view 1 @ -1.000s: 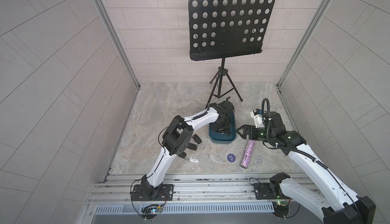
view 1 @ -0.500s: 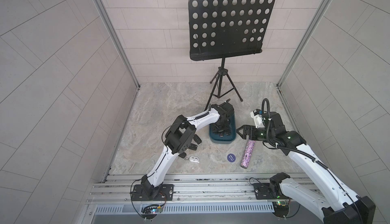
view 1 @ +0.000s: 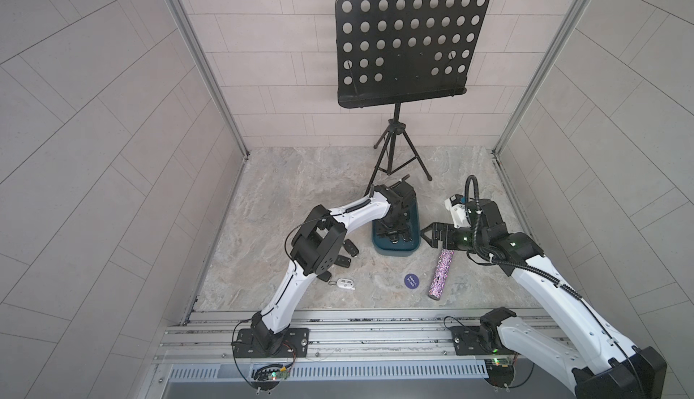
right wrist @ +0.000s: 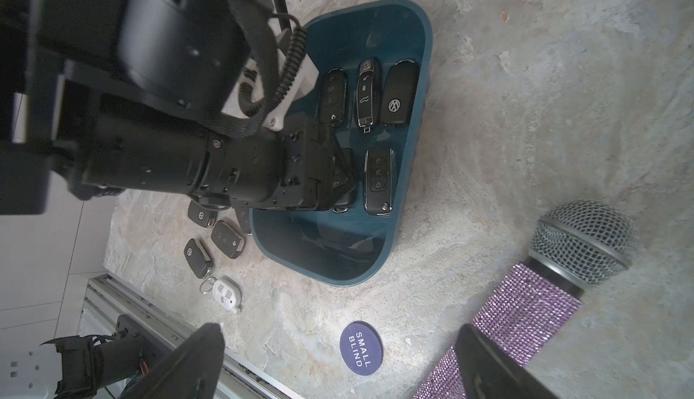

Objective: Place the car key into the storage box
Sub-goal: Place the car key in the storage box.

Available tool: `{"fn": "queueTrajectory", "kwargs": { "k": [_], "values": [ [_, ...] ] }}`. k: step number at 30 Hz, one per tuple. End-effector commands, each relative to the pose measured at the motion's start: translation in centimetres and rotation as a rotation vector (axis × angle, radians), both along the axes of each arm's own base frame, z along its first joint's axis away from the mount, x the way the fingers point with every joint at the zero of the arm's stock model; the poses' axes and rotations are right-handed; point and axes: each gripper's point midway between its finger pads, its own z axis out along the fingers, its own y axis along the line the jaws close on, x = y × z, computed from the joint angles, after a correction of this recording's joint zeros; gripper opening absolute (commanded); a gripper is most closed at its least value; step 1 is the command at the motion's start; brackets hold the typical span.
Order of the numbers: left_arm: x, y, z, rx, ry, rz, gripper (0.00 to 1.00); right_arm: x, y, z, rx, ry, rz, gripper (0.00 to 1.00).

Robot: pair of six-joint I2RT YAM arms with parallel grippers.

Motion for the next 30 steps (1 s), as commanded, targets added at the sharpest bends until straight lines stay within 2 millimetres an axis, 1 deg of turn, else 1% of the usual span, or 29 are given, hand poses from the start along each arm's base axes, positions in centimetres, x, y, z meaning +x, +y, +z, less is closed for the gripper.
{"fn": "queueTrajectory", "kwargs": {
  "k": [1, 5, 8, 9, 11, 14, 16, 20, 23, 27, 28, 30],
  "values": [
    [0.6, 1.1, 5.9, -0.007, -0.138, -0.017, 0.55, 0.9, -0.1, 0.9, -0.035, -0.045, 0.005, 1.0],
    [0.8, 3.6, 9.4, 0.017, -0.23, -0.022, 0.6, 1.4, 1.0, 1.3, -0.08, -0.057, 0.054, 1.0],
    [0.6, 6.2, 11.0, 0.023, -0.266, 0.003, 0.66, 2.1, 2.0, 1.7, -0.104, -0.062, 0.071, 1.0],
    [0.5, 7.2, 11.2, 0.018, -0.27, 0.018, 0.68, 2.4, 2.6, 1.8, -0.108, -0.064, 0.079, 1.0],
    [0.2, 9.4, 11.2, 0.011, -0.271, 0.05, 0.73, 2.7, 3.7, 2.0, -0.124, -0.073, 0.1, 1.0],
    [-0.2, 12.9, 11.4, 0.008, -0.272, 0.11, 0.8, 3.0, 5.9, 2.3, -0.165, -0.091, 0.149, 1.0],
    [-0.7, 15.3, 11.8, 0.012, -0.281, 0.145, 0.83, 3.1, 7.3, 2.3, -0.18, -0.097, 0.18, 1.0],
    [-1.5, 20.4, 12.3, 0.018, -0.299, 0.239, 0.91, 3.2, 10.8, 1.7, -0.22, -0.104, 0.261, 1.0],
    [-2.2, 23.9, 12.4, 0.01, -0.311, 0.315, 1.0, 3.1, 13.4, 1.0, -0.268, -0.11, 0.334, 1.0],
    [-3.2, 28.2, 11.6, -0.001, -0.312, 0.423, 1.0, 2.6, 16.8, -0.1, -0.329, -0.104, 0.434, 1.0],
    [-3.5, 29.0, 11.3, -0.005, -0.307, 0.447, 1.0, 2.6, 17.4, -0.3, -0.341, -0.105, 0.45, 1.0],
    [-4.2, 30.3, 10.6, -0.025, -0.292, 0.484, 1.0, 2.2, 19.3, -1.2, -0.385, -0.104, 0.504, 1.0]
  ]
}}
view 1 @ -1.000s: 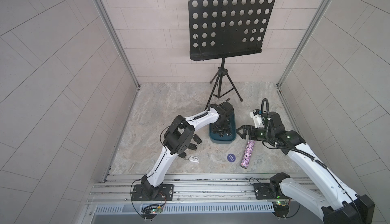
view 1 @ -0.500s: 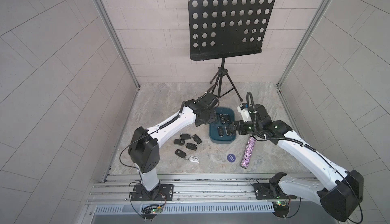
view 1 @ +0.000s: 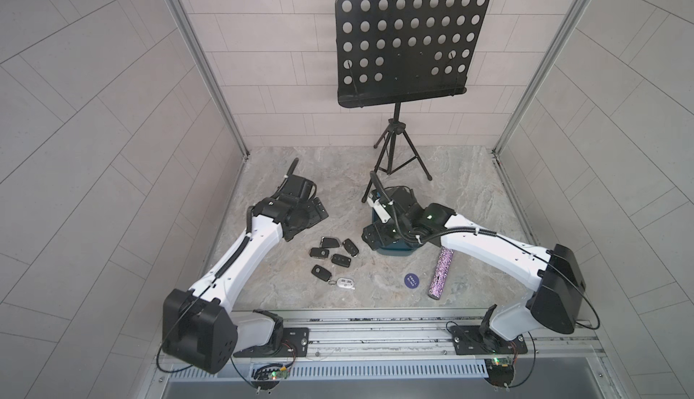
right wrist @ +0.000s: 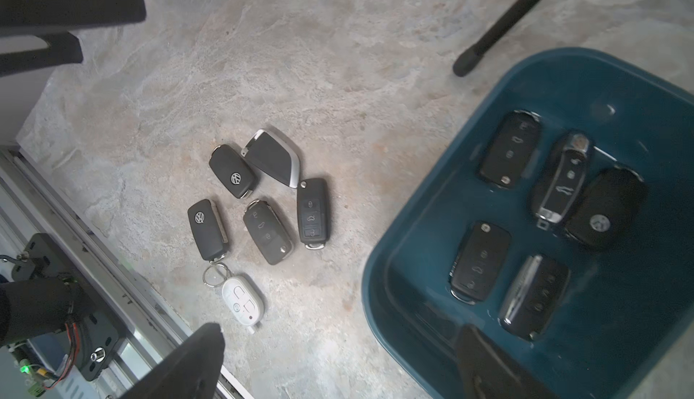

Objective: Place the car key into the storage box
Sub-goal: Place the car key in the storage box, then pick up the car key from the center of the board.

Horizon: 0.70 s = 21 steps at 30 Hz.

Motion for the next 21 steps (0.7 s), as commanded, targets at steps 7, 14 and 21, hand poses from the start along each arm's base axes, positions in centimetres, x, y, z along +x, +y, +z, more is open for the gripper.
{"fn": "queueTrajectory", "kwargs": {
  "k": [7, 14, 21],
  "values": [
    [-3.1, 2.3, -4.4, -0.14, 0.086, 0.037, 1.0, -0.8, 5.7, -3.1, -0.149, -0.014, 0.154, 0.98],
    [-4.2, 2.2, -6.7, -0.346, 0.091, 0.1, 1.0, -0.5, 7.3, -6.5, -0.233, 0.038, 0.194, 0.94],
    [-4.6, 2.2, -6.2, -0.386, 0.07, 0.084, 1.0, 0.8, 7.4, -9.1, -0.319, 0.044, 0.16, 0.83]
  ]
}}
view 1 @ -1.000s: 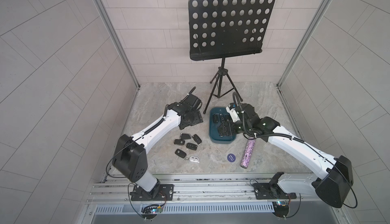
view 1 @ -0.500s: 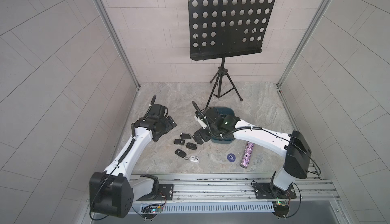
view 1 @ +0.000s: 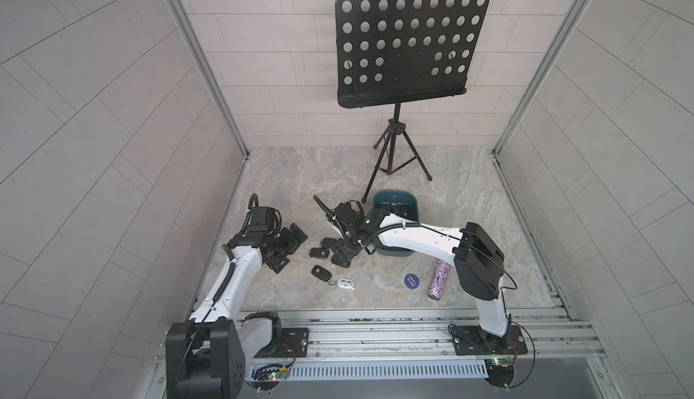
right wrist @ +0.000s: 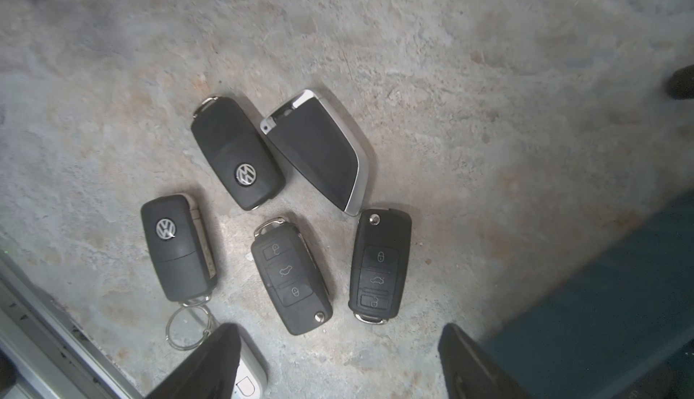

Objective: Place the car key into the storage box
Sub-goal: Pick up the car key from the center of the board.

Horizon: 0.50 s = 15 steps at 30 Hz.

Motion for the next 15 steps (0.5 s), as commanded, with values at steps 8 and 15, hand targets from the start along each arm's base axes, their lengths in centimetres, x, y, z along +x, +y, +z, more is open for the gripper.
{"fn": "queueTrajectory", "kwargs": {
  "k": [8, 15],
  "values": [
    [0.1, -0.5, 0.6, -0.029, -0.031, -0.039, 1.0, 1.7, -0.1, -2.3, -0.13, -0.019, -0.024, 0.69],
    [0.3, -0.6, 0.8, -0.029, -0.035, -0.053, 1.0, 2.6, -0.5, -3.7, -0.163, -0.001, -0.054, 0.62]
  ]
}}
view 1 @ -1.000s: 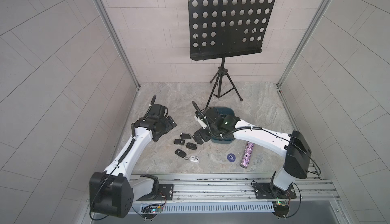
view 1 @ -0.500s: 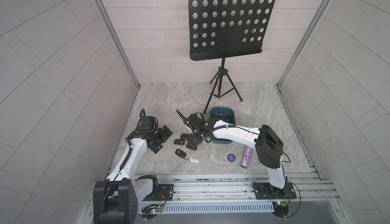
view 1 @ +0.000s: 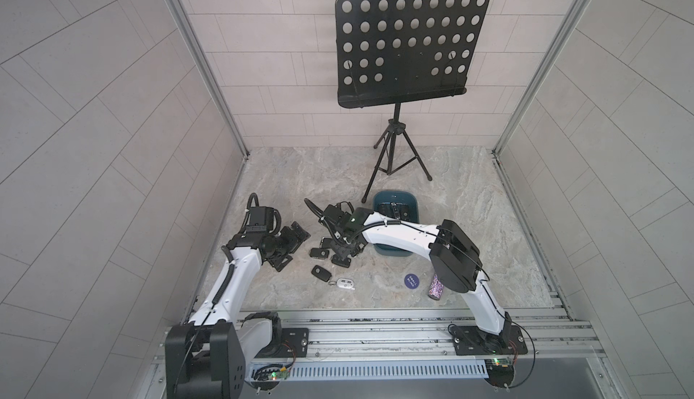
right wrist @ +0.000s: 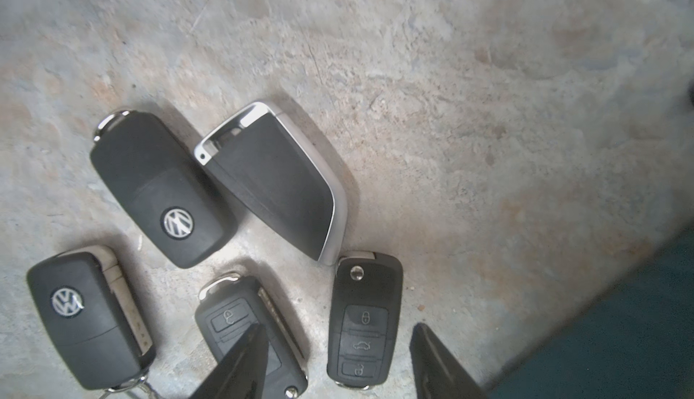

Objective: Place the car key into the storage box
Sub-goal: Pick up the car key from the center of the board.

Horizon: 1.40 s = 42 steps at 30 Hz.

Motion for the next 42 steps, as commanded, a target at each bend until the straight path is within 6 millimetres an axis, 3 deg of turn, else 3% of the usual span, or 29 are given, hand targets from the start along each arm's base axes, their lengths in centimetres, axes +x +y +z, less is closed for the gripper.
{"fn": "queueTrajectory", "kwargs": {
  "k": [1, 13, 30, 35, 42],
  "values": [
    [0.2, 0.1, 0.4, 0.008, -0.012, -0.019, 1.0, 0.5, -1.3, -0.9, -0.056, 0.013, -0.03, 0.62],
    [-0.1, 0.3, 0.2, 0.02, 0.003, -0.027, 1.0, 0.8, -2.1, -2.8, -0.089, 0.046, -0.044, 0.56],
    [-0.4, 0.4, -0.1, 0.019, 0.019, -0.02, 1.0, 0.6, -2.4, -3.7, -0.102, 0.07, -0.05, 0.39],
    [-0.4, 0.5, -0.1, 0.021, 0.023, -0.021, 1.0, 1.0, -1.9, -1.9, -0.057, 0.056, -0.057, 0.35],
    [-0.1, 0.2, -0.3, 0.004, 0.033, -0.03, 1.0, 2.6, -2.1, 3.4, 0.054, 0.006, -0.097, 0.34]
  ]
}}
